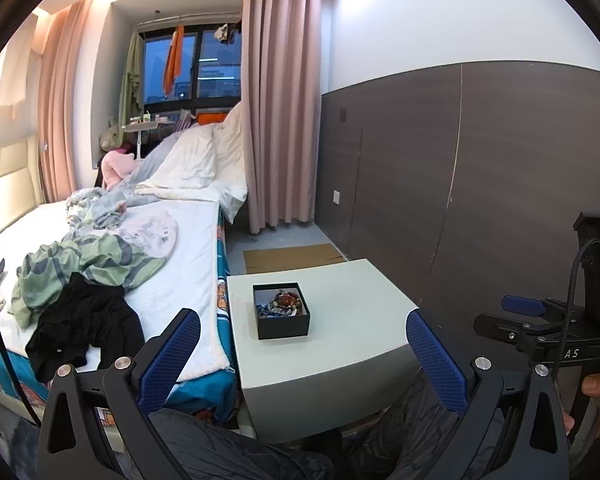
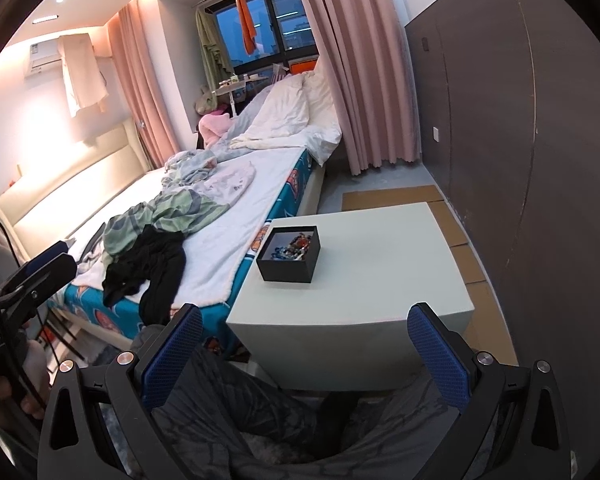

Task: Organize jewelry

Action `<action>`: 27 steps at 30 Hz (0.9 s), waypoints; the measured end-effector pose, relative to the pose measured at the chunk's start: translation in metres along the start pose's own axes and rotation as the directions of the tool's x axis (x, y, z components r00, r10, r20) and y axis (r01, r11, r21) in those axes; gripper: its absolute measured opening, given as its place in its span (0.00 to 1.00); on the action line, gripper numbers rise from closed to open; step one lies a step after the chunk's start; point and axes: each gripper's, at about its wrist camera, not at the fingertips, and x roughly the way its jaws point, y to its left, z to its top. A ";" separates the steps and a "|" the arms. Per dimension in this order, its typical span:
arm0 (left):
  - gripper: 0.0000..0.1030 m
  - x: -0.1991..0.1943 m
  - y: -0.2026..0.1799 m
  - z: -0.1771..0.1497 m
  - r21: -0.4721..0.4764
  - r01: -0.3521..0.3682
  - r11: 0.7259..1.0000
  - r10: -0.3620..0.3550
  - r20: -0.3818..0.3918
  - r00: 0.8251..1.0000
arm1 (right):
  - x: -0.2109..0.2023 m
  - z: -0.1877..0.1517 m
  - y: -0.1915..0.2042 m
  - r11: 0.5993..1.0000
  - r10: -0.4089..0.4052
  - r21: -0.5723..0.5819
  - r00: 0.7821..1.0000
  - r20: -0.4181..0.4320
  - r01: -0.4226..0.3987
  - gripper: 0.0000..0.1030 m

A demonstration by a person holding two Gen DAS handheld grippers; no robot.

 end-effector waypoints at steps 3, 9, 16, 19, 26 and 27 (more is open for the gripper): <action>1.00 0.001 0.002 -0.001 -0.003 0.000 1.000 0.000 -0.002 1.000 | 0.001 -0.001 0.000 1.000 0.000 -0.003 1.000 -0.001 0.000 1.00; 1.00 0.000 0.006 -0.002 -0.025 -0.001 1.000 0.001 0.003 1.000 | 0.004 -0.002 0.001 1.000 -0.003 -0.011 1.000 -0.008 0.003 1.00; 1.00 0.001 0.008 -0.004 -0.031 0.002 1.000 -0.002 -0.007 1.000 | 0.006 -0.001 0.001 1.000 -0.004 -0.015 1.000 -0.013 0.003 1.00; 1.00 0.002 0.008 -0.004 -0.027 0.002 1.000 -0.002 -0.007 1.000 | 0.006 -0.001 0.002 1.000 -0.005 -0.016 1.000 -0.013 0.004 1.00; 1.00 0.002 0.008 -0.004 -0.030 0.001 1.000 -0.001 -0.004 1.000 | 0.005 -0.001 0.002 1.000 -0.005 -0.017 1.000 -0.013 0.005 1.00; 1.00 0.002 0.008 -0.004 -0.030 0.002 1.000 -0.002 -0.004 1.000 | 0.005 -0.001 0.002 1.000 -0.005 -0.016 1.000 -0.013 0.004 1.00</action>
